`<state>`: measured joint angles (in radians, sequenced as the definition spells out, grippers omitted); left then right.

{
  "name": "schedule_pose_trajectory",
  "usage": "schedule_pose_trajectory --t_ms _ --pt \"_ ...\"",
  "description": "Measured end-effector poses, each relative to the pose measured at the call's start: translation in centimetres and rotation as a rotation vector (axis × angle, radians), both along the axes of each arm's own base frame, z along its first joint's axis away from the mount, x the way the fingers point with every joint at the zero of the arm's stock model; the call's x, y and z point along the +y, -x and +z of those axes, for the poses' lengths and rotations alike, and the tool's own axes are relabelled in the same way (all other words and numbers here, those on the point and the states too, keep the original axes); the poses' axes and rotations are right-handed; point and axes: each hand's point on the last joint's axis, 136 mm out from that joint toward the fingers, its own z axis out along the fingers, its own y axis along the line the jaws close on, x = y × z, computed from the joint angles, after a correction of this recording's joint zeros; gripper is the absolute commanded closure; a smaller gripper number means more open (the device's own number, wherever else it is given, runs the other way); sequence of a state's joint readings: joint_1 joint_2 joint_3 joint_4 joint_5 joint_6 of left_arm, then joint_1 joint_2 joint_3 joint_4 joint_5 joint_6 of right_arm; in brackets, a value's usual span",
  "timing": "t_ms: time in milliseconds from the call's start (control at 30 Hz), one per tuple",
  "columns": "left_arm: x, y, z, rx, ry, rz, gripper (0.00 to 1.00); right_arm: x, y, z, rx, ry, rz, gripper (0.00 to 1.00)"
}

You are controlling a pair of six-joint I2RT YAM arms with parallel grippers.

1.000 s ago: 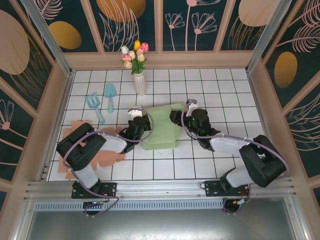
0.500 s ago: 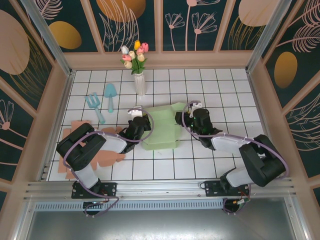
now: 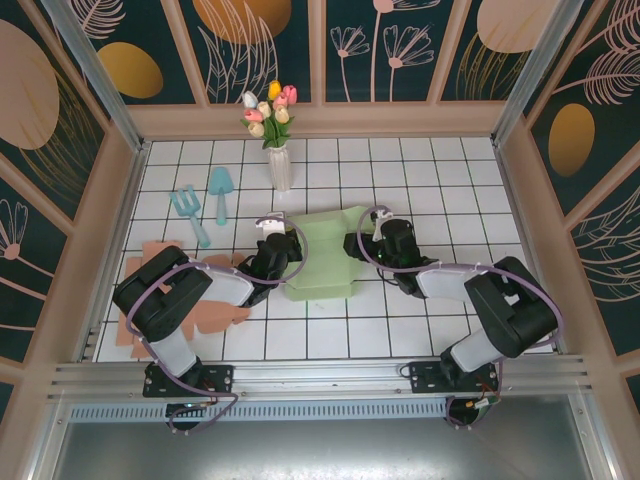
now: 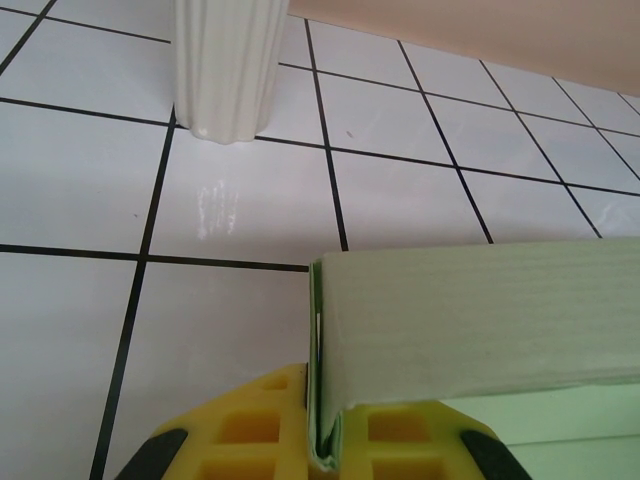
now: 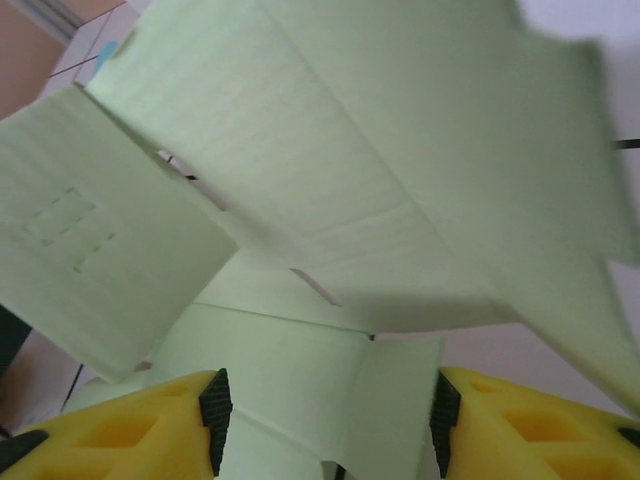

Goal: Fold the paper box

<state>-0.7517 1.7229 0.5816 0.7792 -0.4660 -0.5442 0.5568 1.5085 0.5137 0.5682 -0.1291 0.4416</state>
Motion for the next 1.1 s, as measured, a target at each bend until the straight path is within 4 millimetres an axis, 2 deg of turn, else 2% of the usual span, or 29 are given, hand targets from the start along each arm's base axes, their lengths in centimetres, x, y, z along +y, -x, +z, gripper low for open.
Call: schedule_pose_trajectory --t_ms 200,667,900,1000,1100 --pt "-0.2 0.1 0.0 0.002 0.005 -0.01 1.0 1.0 0.0 0.1 0.008 -0.028 0.041 0.45" --pt "-0.3 0.0 0.0 -0.002 0.009 -0.011 1.0 3.4 -0.9 -1.3 0.038 -0.006 0.08 0.47" --pt "-0.2 -0.1 0.0 -0.006 0.008 -0.005 1.0 3.8 -1.1 -1.4 0.032 0.015 0.085 0.47" --pt "-0.1 -0.1 0.0 -0.009 0.006 0.003 1.0 3.9 -0.8 -1.2 0.026 0.033 0.085 0.47" --pt "0.1 -0.2 0.0 -0.012 0.002 0.013 1.0 3.9 -0.1 0.0 -0.004 0.074 0.085 0.46"
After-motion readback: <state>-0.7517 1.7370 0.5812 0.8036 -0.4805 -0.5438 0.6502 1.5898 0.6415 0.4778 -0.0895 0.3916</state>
